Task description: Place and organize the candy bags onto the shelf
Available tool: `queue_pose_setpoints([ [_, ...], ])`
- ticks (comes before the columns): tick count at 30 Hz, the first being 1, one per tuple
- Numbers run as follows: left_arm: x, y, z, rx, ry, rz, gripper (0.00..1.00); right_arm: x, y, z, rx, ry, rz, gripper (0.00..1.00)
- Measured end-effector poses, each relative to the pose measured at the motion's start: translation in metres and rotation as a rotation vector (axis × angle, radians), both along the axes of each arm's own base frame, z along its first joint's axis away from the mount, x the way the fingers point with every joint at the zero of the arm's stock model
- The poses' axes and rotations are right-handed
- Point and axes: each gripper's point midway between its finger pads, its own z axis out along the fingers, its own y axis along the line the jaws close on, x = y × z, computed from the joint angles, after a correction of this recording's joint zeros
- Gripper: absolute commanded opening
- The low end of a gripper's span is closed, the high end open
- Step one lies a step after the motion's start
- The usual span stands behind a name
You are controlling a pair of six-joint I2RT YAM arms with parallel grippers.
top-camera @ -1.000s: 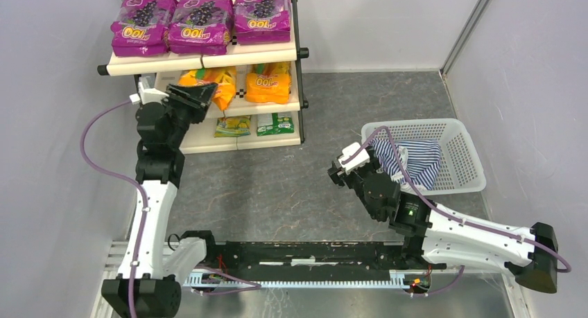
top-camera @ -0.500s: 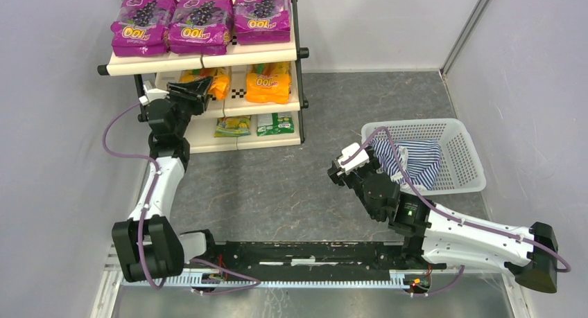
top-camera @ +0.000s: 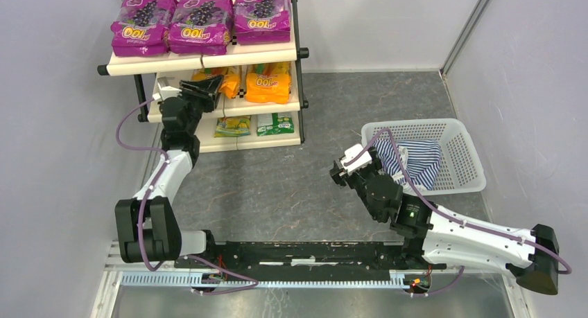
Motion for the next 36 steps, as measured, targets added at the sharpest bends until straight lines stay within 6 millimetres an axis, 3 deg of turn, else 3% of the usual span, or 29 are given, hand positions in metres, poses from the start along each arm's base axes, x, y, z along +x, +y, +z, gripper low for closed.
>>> queue_pose_setpoints([
  [3,0.004,-0.002,-0.012,-0.003,0.039,0.008,0.48,-0.001,-0.003,-0.001,0.004,-0.002,-0.004,0.81],
  [14,0.001,-0.003,-0.026,-0.007,0.106,0.011,0.58,-0.001,-0.006,0.0,0.008,-0.004,-0.011,0.81],
  [18,-0.001,-0.007,-0.035,-0.009,0.16,-0.015,0.67,-0.001,-0.006,0.0,0.008,-0.004,-0.013,0.81],
  [30,-0.009,-0.022,-0.035,0.038,0.361,-0.128,0.99,-0.001,-0.006,0.0,0.011,-0.003,-0.013,0.81],
  [36,-0.019,-0.015,-0.035,0.12,0.429,-0.14,1.0,-0.001,-0.005,-0.001,0.015,0.001,-0.012,0.84],
])
